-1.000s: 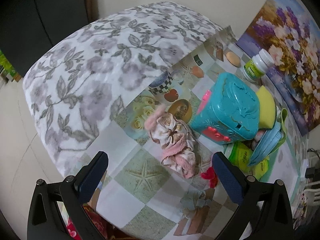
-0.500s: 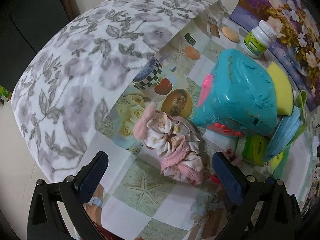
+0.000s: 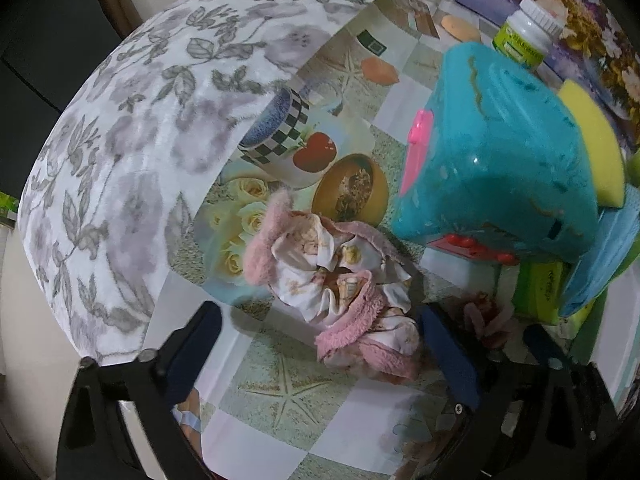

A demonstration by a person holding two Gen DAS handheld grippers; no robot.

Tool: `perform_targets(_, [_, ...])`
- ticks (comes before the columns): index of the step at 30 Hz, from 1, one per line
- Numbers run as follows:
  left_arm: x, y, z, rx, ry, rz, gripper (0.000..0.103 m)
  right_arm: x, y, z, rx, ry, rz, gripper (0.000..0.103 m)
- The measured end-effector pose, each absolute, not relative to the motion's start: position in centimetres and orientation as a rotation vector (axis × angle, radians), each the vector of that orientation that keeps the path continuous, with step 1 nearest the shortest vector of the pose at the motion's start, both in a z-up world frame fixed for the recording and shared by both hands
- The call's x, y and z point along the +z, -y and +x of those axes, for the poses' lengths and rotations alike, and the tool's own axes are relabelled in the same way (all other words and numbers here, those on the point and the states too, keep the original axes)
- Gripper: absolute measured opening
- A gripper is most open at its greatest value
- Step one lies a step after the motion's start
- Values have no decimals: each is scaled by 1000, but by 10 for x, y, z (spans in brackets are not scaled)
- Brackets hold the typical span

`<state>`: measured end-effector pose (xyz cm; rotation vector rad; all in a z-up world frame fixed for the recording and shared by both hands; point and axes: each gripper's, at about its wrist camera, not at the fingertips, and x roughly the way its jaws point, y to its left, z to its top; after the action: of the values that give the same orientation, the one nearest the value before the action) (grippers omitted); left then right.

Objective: Organize soft objects
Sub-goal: 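Move left gripper to the floral scrunchie cloth while right gripper approaches the red plush toy, then close left gripper on the floral cloth while right gripper closes on the red plush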

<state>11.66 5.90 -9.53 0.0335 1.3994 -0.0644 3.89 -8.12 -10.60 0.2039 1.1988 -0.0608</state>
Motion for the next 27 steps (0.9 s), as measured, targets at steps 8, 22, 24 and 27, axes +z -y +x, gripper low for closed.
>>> perform_targets(8, [-109,-38,119,-68,-1386,86,77,-107,74,40,-86,-1191,152,51])
perform_targets(22, [-98,-14,103,-104,-1338,116,30,-104,86,18,-72,-1207,206,33])
perform_targets(24, [-99,-12,99,-104,-1335,120,27,-106,89,18,-67,-1212,213,33])
perform_targets(27, [-101,-9,92,-106,-1339,115,22,-107,92,13,-51,-1220,231,32])
